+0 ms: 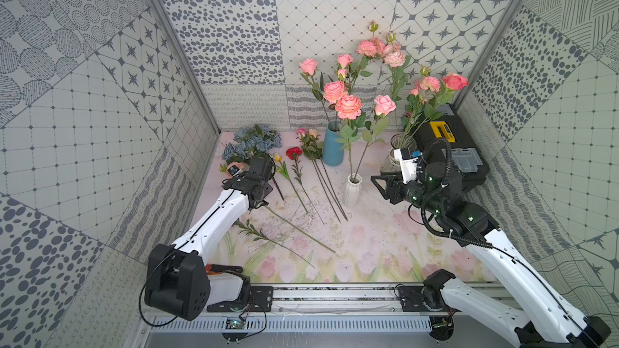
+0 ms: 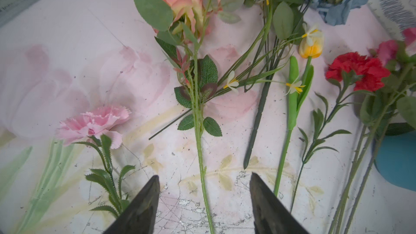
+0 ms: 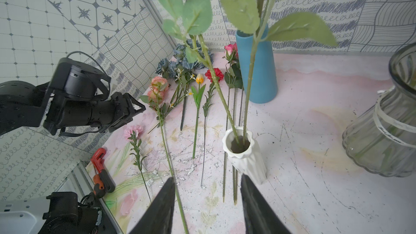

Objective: Place the pink flowers into the vase
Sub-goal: Pick up the flower at the center of the board.

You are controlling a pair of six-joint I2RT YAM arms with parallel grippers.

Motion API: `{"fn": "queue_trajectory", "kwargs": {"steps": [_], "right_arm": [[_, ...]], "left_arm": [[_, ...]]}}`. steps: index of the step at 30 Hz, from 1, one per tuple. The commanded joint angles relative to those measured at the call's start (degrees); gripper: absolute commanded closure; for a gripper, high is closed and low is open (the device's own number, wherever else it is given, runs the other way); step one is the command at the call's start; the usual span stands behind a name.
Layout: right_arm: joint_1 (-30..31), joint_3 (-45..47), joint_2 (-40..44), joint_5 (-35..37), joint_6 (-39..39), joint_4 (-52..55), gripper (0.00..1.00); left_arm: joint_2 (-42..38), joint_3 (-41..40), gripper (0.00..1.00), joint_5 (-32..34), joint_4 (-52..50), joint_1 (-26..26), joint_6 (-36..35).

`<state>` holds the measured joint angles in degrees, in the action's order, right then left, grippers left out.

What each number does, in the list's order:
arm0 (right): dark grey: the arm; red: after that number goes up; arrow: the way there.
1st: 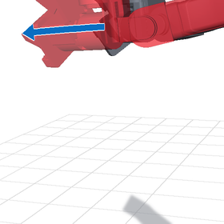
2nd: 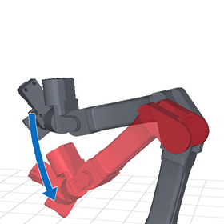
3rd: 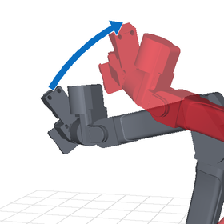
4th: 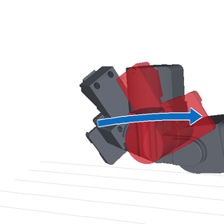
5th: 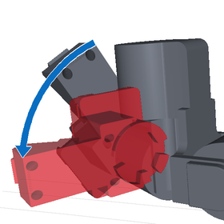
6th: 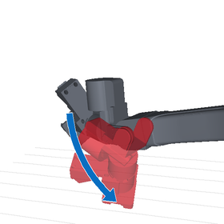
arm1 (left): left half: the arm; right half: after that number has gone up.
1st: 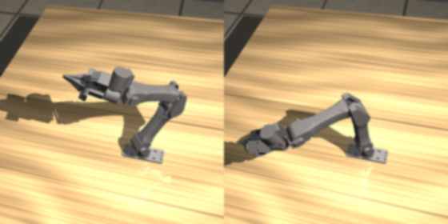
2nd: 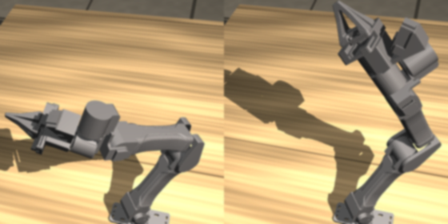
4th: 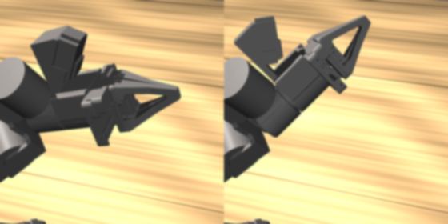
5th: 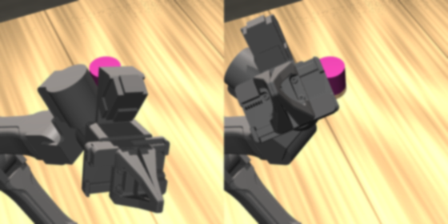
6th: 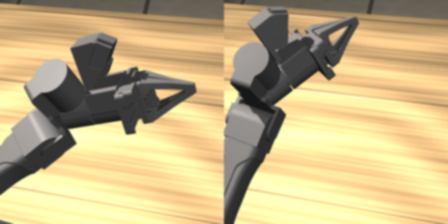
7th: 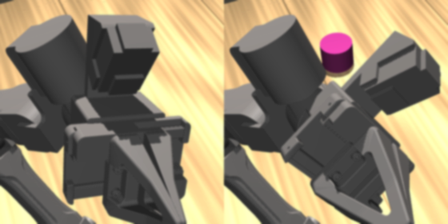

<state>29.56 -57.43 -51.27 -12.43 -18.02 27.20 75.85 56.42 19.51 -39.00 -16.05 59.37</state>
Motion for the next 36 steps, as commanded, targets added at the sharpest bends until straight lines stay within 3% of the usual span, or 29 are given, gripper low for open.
{"fn": "queue_trajectory", "kwargs": {"steps": [1, 18, 36], "right_arm": [[0.1, -0.89, 0.65, -1.16, -0.34, -2.31, 0.52], [-0.12, -0.36, 0.56, 2.09, -1.49, -2.68, 0.52], [-0.92, -0.4, 0.24, 1.28, -2.01, -2.84, 0.52]], "left_arm": [[3.25, -0.96, 0.37, -8.96, 3.41, 1.69, 3.51], [11.65, -4.72, 0.56, -15.28, 9.33, 3.12, 5.79], [17.11, -4.92, 0.72, -14.56, 12.82, 4.22, 5.71]]}}
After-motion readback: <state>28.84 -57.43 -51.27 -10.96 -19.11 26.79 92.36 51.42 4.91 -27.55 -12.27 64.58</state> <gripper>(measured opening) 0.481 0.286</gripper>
